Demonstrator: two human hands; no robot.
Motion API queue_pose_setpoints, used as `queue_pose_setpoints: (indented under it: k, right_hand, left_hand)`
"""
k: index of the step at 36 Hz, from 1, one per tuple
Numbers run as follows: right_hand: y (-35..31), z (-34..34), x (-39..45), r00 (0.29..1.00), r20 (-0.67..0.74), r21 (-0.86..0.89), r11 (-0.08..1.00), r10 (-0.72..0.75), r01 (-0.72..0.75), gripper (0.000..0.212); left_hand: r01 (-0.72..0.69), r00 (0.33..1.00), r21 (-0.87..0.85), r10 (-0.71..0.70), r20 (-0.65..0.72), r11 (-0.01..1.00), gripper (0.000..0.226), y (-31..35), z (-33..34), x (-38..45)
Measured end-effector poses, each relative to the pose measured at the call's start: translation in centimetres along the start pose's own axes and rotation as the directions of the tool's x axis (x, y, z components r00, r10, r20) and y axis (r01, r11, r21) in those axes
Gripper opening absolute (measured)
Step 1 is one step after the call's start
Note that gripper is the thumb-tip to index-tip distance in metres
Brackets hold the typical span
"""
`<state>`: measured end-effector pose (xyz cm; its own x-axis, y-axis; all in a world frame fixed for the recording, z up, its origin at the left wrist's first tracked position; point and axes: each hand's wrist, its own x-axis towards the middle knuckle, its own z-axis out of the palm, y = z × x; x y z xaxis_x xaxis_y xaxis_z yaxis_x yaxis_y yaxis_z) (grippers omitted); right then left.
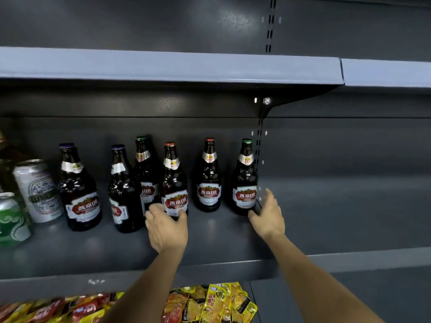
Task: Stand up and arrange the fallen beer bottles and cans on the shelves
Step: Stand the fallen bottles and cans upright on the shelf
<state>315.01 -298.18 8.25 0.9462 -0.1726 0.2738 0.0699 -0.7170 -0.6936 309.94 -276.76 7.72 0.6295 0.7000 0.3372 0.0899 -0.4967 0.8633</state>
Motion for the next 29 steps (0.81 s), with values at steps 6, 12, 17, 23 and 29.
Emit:
queue_pose_setpoints:
  k: [6, 12, 17, 23, 29]
  right_hand:
    - [0.3, -0.2, -1.8, 0.997, -0.010, -0.183, 0.980, -0.078, 0.075, 0.068]
    - [0.9, -0.1, -2.1, 0.997, 0.040, -0.178, 0.982, -0.063, 0.069, 0.065]
    - [1.3, 0.1, -1.2, 0.997, 0.067, -0.089, 0.996, 0.037, -0.031, 0.067]
    - [1.2, 0.8, 0.0, 0.999, -0.027, -0.130, 0.991, 0.017, -0.021, 0.057]
    - [0.5, 1.7, 2.1, 1.000, -0.024, -0.038, 0.999, 0.005, -0.006, 0.063]
  left_hand:
    - [-0.054, 0.990, 0.027, 0.050, 0.131, 0.998, 0.037, 1.9, 0.6, -2.2]
    - [-0.098, 0.917, 0.014, 0.084, 0.391, 0.995, 0.025, 2.6, 2.5, -3.8]
    - [-0.071, 0.854, -0.008, 0.065, 0.517, 0.997, 0.033, 2.9, 3.9, -3.6]
    - [0.012, 0.786, -0.147, 0.082, 0.613, 0.989, 0.057, 4.3, 6.0, -2.6]
    - [0.162, 0.764, -0.292, 0.067, 0.642, 0.943, 0.067, 4.9, 8.8, -1.8]
